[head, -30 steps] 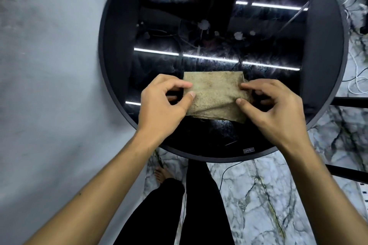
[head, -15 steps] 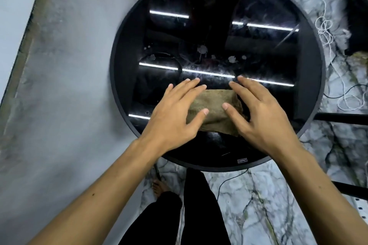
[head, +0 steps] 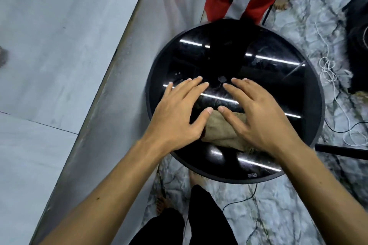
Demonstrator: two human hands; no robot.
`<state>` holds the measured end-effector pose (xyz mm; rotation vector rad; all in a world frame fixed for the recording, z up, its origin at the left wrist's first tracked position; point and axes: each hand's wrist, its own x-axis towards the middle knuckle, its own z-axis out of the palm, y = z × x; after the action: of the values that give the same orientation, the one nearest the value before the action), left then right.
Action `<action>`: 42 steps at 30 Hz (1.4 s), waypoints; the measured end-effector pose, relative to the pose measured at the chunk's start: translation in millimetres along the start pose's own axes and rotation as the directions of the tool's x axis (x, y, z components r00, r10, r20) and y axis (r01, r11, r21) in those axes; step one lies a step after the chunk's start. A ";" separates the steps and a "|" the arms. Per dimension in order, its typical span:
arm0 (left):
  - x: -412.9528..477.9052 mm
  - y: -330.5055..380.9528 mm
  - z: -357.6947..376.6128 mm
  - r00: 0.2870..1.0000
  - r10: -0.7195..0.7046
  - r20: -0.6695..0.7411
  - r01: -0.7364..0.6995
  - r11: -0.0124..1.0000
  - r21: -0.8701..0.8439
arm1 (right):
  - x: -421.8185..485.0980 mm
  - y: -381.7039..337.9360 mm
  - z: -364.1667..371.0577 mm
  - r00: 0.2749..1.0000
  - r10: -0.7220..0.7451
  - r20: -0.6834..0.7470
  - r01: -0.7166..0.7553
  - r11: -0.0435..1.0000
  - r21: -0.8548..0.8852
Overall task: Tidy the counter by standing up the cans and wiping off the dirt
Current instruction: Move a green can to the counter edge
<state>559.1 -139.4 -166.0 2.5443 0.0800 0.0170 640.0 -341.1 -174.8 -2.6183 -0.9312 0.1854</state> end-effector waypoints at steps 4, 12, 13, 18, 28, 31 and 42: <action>-22.2 -1.0 -38.9 0.997 -0.030 -0.066 0.030 1.000 0.003 | 10.1 -37.3 -16.6 0.998 -0.069 -0.006 0.069 0.998 0.011; -82.4 -23.3 -102.2 0.975 -0.116 -0.189 0.120 0.993 0.008 | 27.1 -121.9 -25.6 0.972 -0.230 -0.041 0.232 0.972 0.048; -89.4 -26.7 -106.9 0.971 -0.130 -0.200 0.134 0.991 0.006 | 28.2 -130.0 -25.1 0.970 -0.240 -0.042 0.242 0.969 0.055; -132.0 -49.8 -129.8 0.942 -0.211 -0.261 0.222 0.975 0.013 | 32.4 -173.9 -12.0 0.951 -0.308 -0.033 0.309 0.948 0.080; -229.0 -98.8 -177.8 0.843 -0.369 -0.391 0.394 0.919 -0.018 | 33.5 -269.0 14.3 0.893 -0.450 0.010 0.446 0.886 0.125; -256.8 -114.1 -189.9 0.815 -0.408 -0.411 0.430 0.902 -0.043 | 33.6 -298.8 16.9 0.886 -0.462 0.032 0.453 0.880 0.145; -284.1 -160.4 -209.4 0.761 -0.478 -0.438 0.496 0.864 -0.082 | 60.3 -351.3 27.0 0.885 -0.464 0.031 0.447 0.868 0.216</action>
<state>260.7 93.1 -81.2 2.4292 0.9339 0.3997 474.6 -42.1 -69.8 -2.1452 -1.4475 0.2501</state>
